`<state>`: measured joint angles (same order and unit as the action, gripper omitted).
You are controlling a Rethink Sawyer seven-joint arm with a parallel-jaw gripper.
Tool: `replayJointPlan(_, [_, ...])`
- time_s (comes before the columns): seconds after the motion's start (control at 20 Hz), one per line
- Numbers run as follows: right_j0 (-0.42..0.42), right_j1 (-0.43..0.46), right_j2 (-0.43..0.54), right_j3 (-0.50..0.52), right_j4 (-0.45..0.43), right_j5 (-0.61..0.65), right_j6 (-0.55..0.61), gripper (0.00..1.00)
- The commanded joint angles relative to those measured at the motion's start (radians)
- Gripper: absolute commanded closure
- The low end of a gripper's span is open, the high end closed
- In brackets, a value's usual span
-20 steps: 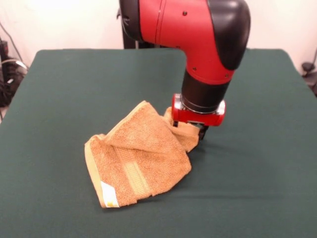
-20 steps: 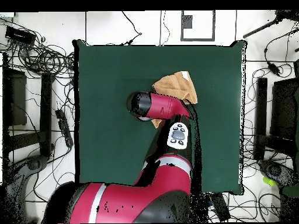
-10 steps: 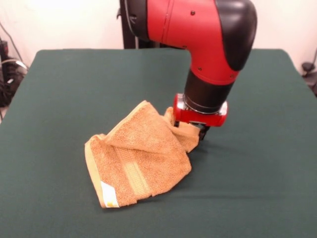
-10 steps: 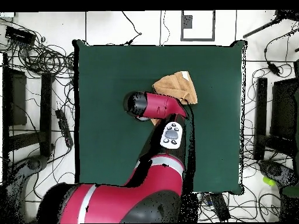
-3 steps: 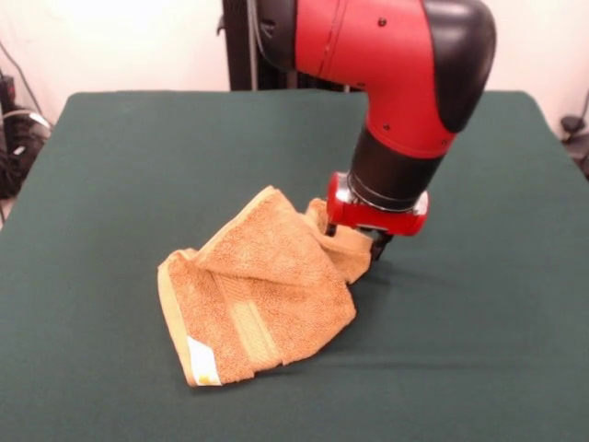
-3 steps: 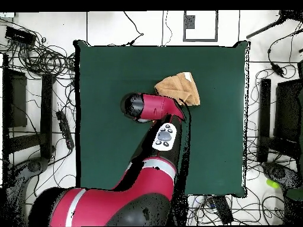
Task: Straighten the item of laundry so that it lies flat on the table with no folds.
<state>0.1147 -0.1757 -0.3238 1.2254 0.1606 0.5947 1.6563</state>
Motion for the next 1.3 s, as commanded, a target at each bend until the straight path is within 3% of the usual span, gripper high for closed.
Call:
replayJointPlan(0.05, [-0.142,0.358,0.174,-0.05,-0.035,-0.685,0.283,0.0])
replayJointPlan(0.3, [-0.191,0.246,0.263,0.073,-0.046,-0.6,0.241,0.0])
replayJointPlan(0.5, [-0.204,0.208,0.286,0.111,-0.046,-0.57,0.239,0.0])
replayJointPlan(0.8, [-0.193,0.279,0.249,0.033,-0.083,-0.645,0.247,0.0])
replayJointPlan(1.3, [-0.138,0.433,0.121,-0.125,-0.056,-0.789,0.263,0.0])
